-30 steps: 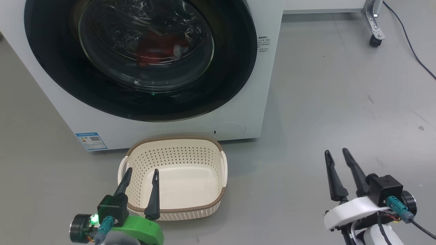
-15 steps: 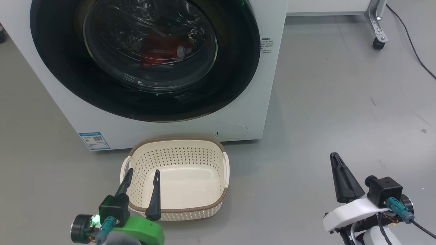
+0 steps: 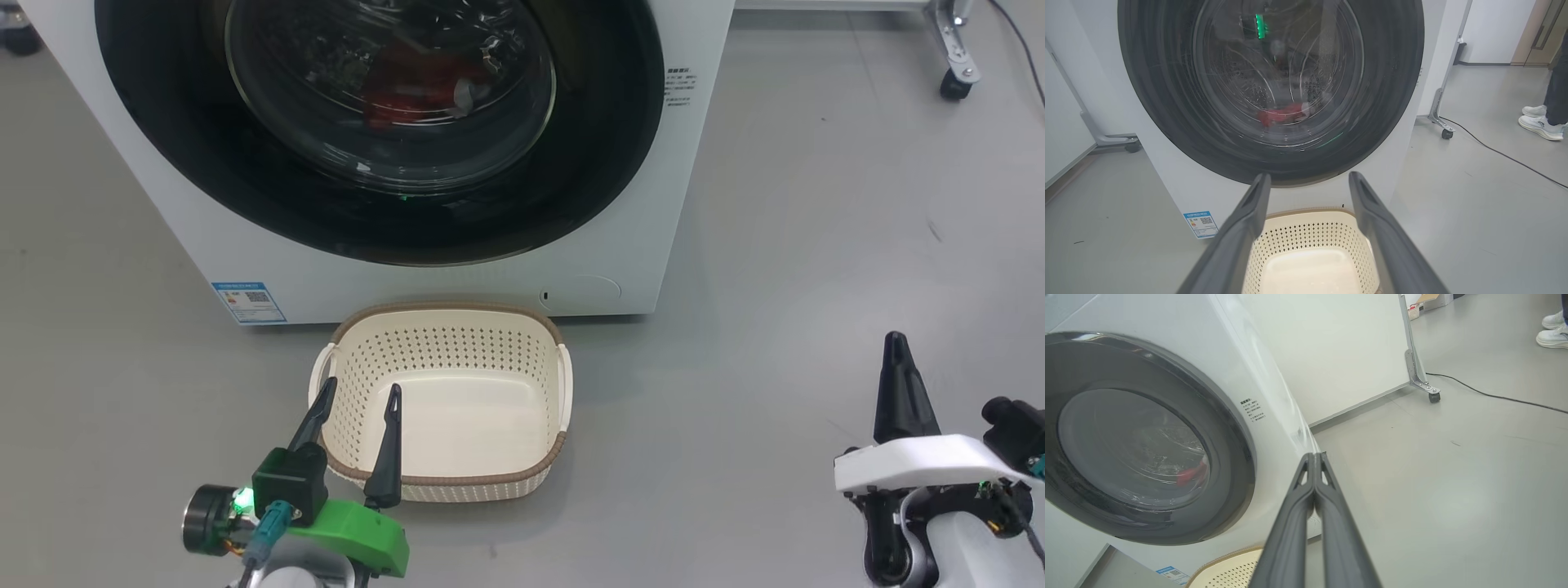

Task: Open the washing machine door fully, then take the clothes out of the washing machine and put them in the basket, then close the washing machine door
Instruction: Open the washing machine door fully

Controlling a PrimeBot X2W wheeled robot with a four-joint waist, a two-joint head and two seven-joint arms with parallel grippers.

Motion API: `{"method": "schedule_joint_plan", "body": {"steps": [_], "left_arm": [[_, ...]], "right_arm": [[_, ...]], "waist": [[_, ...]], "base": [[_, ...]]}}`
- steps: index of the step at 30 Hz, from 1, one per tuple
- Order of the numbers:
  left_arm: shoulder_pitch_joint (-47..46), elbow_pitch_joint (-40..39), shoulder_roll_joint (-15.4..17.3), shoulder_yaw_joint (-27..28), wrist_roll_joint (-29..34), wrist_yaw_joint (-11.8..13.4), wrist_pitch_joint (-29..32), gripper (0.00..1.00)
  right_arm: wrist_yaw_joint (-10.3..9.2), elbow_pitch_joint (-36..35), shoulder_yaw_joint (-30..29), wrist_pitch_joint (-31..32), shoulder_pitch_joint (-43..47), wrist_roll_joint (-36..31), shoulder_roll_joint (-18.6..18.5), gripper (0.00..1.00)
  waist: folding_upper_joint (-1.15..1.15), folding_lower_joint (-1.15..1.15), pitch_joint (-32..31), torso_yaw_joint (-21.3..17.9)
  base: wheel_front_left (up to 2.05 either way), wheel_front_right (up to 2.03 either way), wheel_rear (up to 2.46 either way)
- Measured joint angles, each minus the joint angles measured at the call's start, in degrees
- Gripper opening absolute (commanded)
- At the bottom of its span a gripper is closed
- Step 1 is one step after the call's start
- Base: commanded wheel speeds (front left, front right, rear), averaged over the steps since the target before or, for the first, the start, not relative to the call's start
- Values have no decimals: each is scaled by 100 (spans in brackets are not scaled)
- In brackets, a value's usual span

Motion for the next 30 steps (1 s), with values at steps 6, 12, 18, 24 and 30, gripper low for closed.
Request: {"method": "schedule_joint_plan", "body": {"steps": [6,12,18,24,30], "left_arm": [[-109,-98,-3,-24,26,0,0,100],[-265,-277,-5,-78,13,0,-10,100],[-453,-435,-9,-166,-82,0,-15,100],[-693,-590,-18,-281,-132,0,-15,100],[-921,-683,-25,-431,-283,1,-15,100]], "right_arm": [[124,97,-220,115,-460,940,38,0],[202,185,-535,689,-1133,2405,57,0],[202,215,-834,1215,-1793,3419,58,0],[200,275,-1101,1912,-2565,4404,41,0],[-54,379,-1415,2502,-3292,5134,-45,0]], "waist": [[0,0,197,151],[0,0,474,274],[0,0,756,375],[0,0,1118,515],[0,0,1472,661]], "base": [[0,0,0],[0,0,0],[0,0,0],[0,0,0],[0,0,0]]}}
